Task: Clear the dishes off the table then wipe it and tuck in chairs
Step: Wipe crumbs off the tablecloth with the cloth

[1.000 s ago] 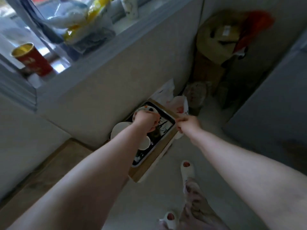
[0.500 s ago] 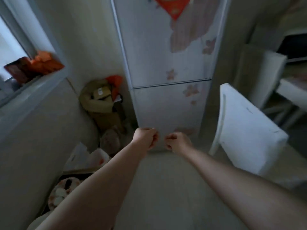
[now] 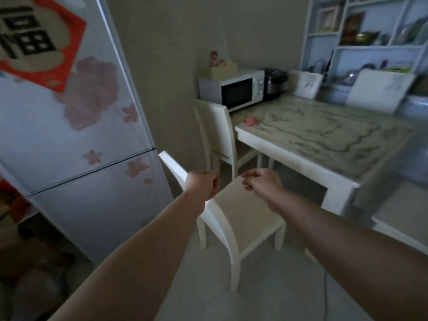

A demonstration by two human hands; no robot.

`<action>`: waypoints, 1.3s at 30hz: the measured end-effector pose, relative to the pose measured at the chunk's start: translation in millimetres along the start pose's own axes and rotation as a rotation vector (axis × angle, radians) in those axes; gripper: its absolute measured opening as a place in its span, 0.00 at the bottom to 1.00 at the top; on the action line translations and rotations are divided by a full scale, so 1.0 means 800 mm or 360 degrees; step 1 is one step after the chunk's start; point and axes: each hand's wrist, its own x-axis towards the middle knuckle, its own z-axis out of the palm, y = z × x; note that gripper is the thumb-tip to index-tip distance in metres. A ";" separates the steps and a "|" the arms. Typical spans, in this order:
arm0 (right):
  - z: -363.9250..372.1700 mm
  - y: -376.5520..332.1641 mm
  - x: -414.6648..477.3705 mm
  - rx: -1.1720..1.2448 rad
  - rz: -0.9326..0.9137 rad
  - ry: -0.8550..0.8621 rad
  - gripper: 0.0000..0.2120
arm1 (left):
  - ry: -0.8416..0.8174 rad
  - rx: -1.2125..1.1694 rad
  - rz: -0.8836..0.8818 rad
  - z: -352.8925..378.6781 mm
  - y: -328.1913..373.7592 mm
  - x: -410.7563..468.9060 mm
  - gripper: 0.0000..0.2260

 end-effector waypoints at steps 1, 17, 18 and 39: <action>-0.025 0.007 0.009 0.0025 0.0029 0.0042 0.07 | -0.0051 0.0018 0.0023 0.028 0.004 0.000 0.13; -0.241 0.069 0.225 0.0212 0.0299 0.0511 0.13 | -0.0478 0.0252 0.0008 0.314 0.078 0.171 0.03; -0.249 0.068 0.251 0.0236 0.0316 0.0551 0.14 | -0.0520 0.0265 0.0019 0.329 0.083 0.197 0.03; -0.360 0.098 0.603 0.0212 0.0487 0.0422 0.11 | -0.0561 0.0689 -0.0024 0.571 0.141 0.506 0.05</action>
